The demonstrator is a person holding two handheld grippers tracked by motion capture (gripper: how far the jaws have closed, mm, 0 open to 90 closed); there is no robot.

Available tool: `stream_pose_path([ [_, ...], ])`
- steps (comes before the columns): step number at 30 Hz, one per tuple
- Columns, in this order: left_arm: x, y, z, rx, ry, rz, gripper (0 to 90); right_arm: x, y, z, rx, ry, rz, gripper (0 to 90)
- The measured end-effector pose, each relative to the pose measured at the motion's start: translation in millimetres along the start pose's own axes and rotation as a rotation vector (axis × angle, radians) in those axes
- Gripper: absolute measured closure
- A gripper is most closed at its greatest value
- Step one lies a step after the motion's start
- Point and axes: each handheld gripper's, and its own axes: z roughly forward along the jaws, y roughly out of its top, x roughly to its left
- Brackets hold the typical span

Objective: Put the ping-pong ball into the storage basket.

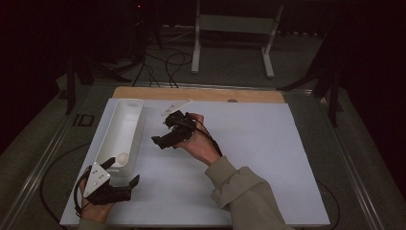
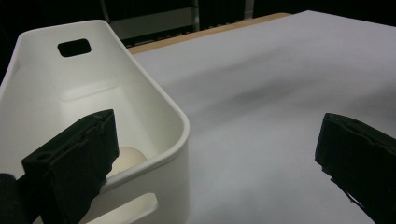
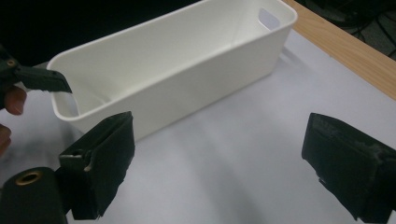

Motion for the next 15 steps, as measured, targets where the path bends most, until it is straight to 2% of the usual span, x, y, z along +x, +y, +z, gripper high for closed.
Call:
stream_pose_path([
  [15,0.0,0.2,0.6,0.002,-0.002,-0.003,0.0,-15.6,-24.9,-23.9,-0.021,-0.043,0.038,9.1],
])
